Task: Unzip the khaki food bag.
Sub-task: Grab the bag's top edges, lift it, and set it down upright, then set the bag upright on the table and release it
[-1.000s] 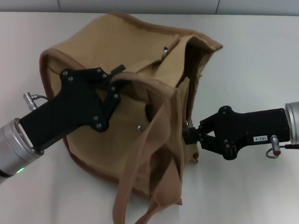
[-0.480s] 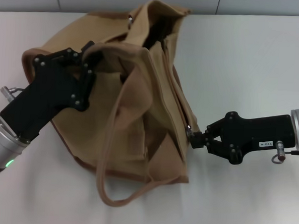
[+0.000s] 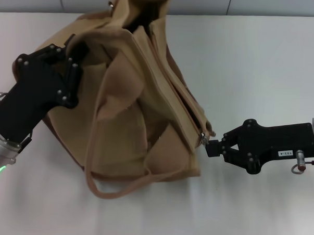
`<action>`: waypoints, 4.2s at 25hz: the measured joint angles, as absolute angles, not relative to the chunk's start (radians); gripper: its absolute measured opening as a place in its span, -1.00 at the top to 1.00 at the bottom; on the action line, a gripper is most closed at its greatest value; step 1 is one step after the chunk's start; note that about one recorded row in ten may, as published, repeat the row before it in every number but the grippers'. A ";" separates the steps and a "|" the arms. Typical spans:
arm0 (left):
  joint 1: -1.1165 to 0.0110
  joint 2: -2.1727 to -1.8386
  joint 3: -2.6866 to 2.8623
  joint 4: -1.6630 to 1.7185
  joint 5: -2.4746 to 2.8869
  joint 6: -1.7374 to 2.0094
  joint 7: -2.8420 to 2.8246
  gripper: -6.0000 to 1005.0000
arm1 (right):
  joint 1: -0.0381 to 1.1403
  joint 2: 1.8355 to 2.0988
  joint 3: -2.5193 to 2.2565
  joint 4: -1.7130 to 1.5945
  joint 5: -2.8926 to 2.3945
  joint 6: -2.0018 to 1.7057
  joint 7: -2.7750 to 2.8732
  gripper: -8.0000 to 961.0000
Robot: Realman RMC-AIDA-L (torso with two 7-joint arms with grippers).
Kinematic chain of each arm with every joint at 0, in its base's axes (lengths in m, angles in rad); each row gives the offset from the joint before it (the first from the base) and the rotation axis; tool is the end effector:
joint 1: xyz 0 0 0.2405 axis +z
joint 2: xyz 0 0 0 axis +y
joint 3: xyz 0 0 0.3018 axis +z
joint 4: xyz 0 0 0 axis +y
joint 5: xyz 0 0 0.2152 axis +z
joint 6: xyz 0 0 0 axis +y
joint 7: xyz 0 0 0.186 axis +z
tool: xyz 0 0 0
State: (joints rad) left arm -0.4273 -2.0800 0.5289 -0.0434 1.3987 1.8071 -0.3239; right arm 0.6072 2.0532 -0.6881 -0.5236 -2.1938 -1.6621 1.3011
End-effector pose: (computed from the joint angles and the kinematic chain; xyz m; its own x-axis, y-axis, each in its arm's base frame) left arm -0.2776 0.3085 -0.0517 0.5085 -0.3159 0.8011 0.4922 -0.6567 -0.5714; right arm 0.2807 0.3408 -0.0851 0.8655 -0.3402 -0.3677 -0.3474 -0.9364 0.0487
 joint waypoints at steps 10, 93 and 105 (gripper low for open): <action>-0.418 -2.080 0.508 -0.043 1.399 1.807 -0.343 0.88 | 0.595 2.052 -0.682 -0.526 -2.194 -1.663 1.299 0.72; -0.321 -2.075 0.618 -0.034 1.451 1.657 -0.397 0.88 | 0.641 2.078 -0.378 -0.293 -1.754 -1.424 1.147 0.99; -0.313 -2.070 0.660 0.018 1.447 1.644 -0.522 0.77 | 0.604 2.082 -0.376 -0.255 -1.638 -1.397 1.139 0.82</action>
State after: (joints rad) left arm -0.3128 -2.0697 0.6599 0.0181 1.4467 1.6439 -0.5218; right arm 0.6038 2.0817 -0.3761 -0.2553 -1.6385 -1.3969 1.1392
